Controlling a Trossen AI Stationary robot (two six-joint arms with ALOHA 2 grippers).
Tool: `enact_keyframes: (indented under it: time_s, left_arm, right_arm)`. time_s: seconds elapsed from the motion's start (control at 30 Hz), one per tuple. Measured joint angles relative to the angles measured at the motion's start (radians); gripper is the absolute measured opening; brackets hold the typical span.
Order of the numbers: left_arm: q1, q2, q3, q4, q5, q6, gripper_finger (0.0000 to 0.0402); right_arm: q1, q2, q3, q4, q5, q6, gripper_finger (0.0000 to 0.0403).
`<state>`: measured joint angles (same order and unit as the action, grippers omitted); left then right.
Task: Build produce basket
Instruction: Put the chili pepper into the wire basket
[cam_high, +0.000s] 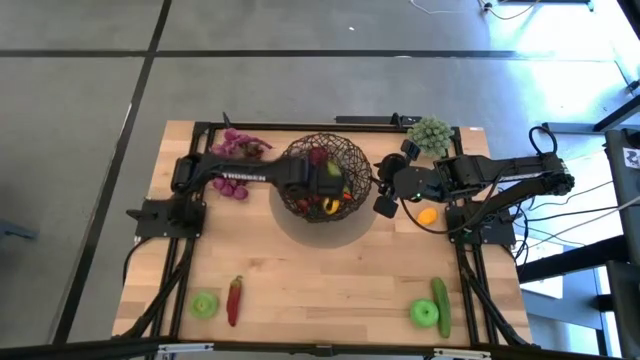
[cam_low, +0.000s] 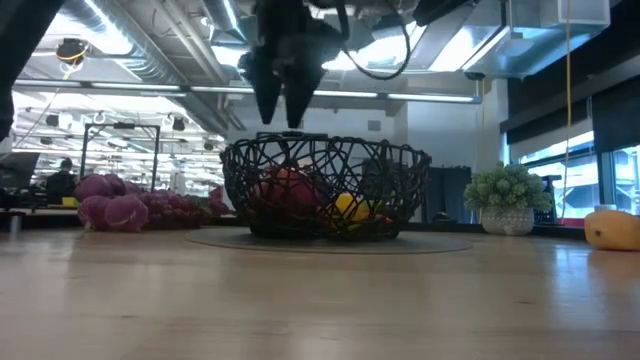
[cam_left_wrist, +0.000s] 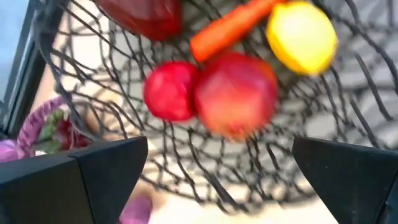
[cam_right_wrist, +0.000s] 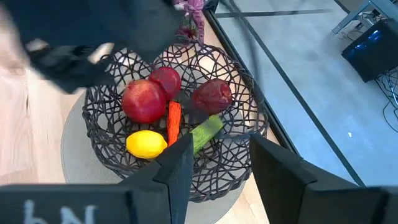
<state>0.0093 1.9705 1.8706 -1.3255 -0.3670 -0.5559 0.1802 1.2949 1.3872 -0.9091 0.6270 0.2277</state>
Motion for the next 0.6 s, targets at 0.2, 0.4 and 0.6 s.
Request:
enact_keyframes:
  time_s: [0.2,0.4,0.6]
  left_arm:
    - [-0.134,0.001,0.000,-0.056,-0.013,-0.087,0.0393]
    - [-0.265,0.001,0.000,-0.068,-0.013,-0.151,0.0393]
    - [-0.378,0.001,0.000,-0.080,-0.009,-0.251,0.0393]
  right_arm:
    - [0.000,0.000,0.000,0.000,0.000,0.000,0.0155]
    - [0.000,0.000,0.000,0.000,0.000,0.000,0.0155]
    - [0.000,0.000,0.000,0.000,0.000,0.000,0.0155]
